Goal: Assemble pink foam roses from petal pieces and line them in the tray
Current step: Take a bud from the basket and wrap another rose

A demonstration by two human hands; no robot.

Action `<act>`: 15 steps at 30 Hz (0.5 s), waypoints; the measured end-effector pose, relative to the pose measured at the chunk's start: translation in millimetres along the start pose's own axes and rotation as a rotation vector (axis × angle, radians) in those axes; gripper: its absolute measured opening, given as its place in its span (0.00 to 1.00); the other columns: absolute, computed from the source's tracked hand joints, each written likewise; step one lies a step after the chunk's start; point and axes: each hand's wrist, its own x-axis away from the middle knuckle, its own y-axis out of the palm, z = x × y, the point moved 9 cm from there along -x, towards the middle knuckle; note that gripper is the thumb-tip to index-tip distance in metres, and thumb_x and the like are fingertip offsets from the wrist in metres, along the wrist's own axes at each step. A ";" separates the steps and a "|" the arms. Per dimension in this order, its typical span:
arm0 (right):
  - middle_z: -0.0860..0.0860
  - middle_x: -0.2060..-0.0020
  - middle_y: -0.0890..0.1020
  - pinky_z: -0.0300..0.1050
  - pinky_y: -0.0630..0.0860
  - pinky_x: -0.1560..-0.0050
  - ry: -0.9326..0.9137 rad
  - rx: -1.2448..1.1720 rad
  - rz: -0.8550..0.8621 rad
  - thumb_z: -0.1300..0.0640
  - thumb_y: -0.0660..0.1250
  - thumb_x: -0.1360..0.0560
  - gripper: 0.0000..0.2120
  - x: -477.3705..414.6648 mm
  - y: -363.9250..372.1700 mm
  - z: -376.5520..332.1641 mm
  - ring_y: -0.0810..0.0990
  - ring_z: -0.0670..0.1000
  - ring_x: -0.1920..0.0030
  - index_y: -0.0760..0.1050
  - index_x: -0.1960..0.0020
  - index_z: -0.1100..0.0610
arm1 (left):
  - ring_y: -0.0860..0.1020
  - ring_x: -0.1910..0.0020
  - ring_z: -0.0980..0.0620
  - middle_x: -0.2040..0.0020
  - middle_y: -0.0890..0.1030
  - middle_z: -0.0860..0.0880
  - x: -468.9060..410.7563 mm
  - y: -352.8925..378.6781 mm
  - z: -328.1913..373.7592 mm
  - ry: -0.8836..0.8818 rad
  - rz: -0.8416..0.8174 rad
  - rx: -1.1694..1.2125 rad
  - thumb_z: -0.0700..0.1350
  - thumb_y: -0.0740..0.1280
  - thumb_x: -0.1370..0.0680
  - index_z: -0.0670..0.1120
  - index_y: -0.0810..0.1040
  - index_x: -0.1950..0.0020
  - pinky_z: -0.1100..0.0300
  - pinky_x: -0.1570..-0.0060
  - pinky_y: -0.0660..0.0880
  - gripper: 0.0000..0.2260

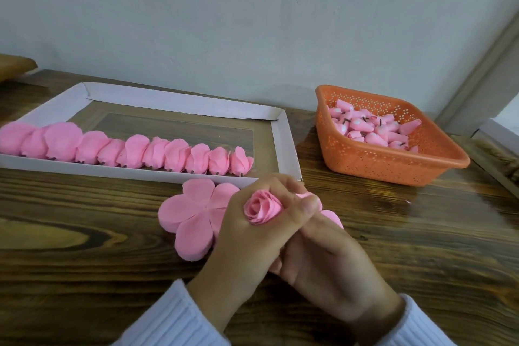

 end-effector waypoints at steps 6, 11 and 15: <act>0.57 0.66 0.71 0.40 0.67 0.63 0.042 0.150 0.040 0.50 0.65 0.24 0.09 -0.5 -2.3 4.4 0.73 0.51 0.63 0.78 0.55 0.55 | 0.82 0.54 0.54 0.51 0.83 0.53 3.2 12.5 10.5 0.115 -0.132 -0.150 0.51 0.71 0.32 0.51 0.79 0.64 0.58 0.62 0.79 0.05; 0.61 0.47 0.74 0.45 0.73 0.55 -0.023 0.023 -0.061 0.53 0.68 0.24 0.26 0.6 6.6 3.0 0.75 0.53 0.54 0.67 0.31 0.63 | 0.81 0.64 0.57 0.52 0.82 0.56 0.2 -4.6 2.7 0.006 0.004 -0.094 0.56 0.70 0.34 0.50 0.79 0.67 0.58 0.77 0.74 0.09; 0.57 0.62 0.75 0.42 0.72 0.59 -0.101 -0.021 -0.081 0.57 0.72 0.27 0.24 3.6 10.9 -2.3 0.75 0.48 0.63 0.70 0.34 0.63 | 0.80 0.67 0.45 0.49 0.82 0.54 0.8 -3.7 5.8 0.031 -0.021 -0.096 0.55 0.71 0.34 0.53 0.80 0.65 0.46 0.76 0.75 0.07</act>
